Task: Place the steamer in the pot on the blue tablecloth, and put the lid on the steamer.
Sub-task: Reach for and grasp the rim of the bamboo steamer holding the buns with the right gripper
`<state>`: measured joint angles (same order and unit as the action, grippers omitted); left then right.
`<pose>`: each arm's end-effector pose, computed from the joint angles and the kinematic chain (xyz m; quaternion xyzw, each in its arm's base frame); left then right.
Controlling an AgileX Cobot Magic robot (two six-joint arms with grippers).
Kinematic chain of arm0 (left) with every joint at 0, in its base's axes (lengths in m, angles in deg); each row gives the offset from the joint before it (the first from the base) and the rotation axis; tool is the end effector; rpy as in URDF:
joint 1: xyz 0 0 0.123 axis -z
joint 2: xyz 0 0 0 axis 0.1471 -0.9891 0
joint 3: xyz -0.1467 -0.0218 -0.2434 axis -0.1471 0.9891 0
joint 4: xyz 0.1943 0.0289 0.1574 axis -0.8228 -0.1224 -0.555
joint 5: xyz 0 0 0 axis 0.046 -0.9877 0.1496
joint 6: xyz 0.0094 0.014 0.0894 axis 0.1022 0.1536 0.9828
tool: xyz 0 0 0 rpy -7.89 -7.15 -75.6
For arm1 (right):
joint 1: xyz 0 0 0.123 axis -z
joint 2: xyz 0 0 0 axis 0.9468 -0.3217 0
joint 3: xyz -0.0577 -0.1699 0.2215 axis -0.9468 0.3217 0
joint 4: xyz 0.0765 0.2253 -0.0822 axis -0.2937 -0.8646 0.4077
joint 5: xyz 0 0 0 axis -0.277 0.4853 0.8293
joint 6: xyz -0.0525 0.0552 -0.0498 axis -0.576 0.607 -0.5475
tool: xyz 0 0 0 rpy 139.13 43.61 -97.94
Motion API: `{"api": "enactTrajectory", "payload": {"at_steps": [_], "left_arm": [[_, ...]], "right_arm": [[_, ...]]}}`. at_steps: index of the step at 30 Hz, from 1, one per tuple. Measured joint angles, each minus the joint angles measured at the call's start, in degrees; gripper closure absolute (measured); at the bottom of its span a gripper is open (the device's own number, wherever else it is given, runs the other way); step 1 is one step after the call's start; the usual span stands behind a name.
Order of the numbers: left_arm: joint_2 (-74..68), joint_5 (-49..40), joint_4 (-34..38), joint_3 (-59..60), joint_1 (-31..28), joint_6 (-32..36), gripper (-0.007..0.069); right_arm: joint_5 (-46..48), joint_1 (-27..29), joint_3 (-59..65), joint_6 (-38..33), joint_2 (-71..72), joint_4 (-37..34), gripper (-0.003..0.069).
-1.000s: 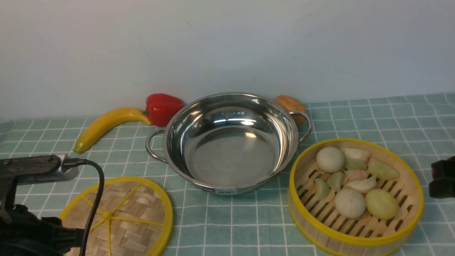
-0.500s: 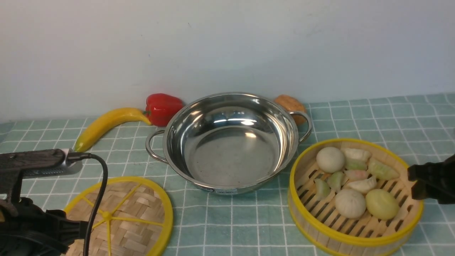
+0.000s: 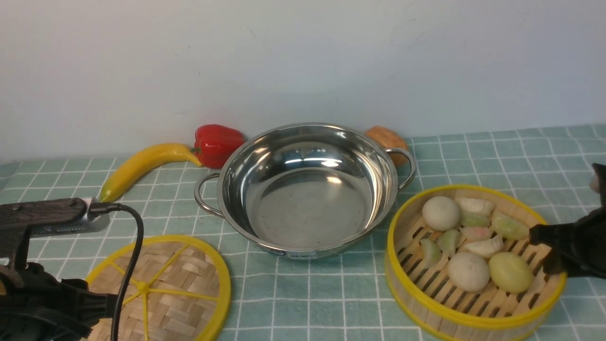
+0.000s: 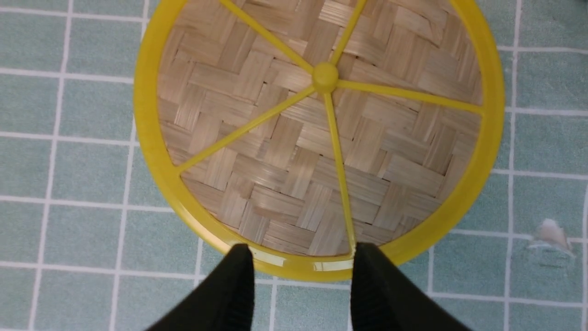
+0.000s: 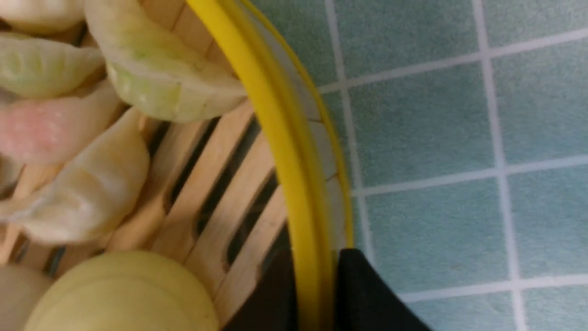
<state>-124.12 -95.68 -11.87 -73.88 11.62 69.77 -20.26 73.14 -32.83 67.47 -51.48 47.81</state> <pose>0.1699 -0.0076 0.2512 -0.0388 0.9708 -0.0127 0.2365 0.2829 0.0061 0.1604 0.1679 0.9745 0.1015 0.1091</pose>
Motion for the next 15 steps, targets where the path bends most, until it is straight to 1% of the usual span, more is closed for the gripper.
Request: {"api": "enactTrajectory", "payload": {"at_steps": [3,5,10,11,12,15], "left_arm": [[0.0,0.1,0.0,0.0,0.0,0.0,0.034],[0.0,0.1,0.0,0.0,0.0,0.0,0.034],[0.0,0.2,0.0,0.0,0.0,0.0,0.034],[0.0,0.2,0.0,0.0,0.0,0.0,0.034],[0.0,0.2,0.0,0.0,0.0,0.0,0.034],[0.0,0.2,0.0,0.0,0.0,0.0,0.034]], "right_arm": [[2.1,0.0,-0.7,-0.9,0.0,2.3,0.0584],[3.8,0.0,-1.5,-0.9,0.0,3.0,0.0584],[17.2,0.0,-7.6,-0.8,0.0,7.3,0.0584],[18.3,0.0,-7.9,-0.8,0.0,7.4,0.0584],[22.0,0.0,-10.1,-0.8,0.0,8.6,0.0584],[28.0,0.0,-13.8,-0.8,0.0,9.6,0.0584]]}}
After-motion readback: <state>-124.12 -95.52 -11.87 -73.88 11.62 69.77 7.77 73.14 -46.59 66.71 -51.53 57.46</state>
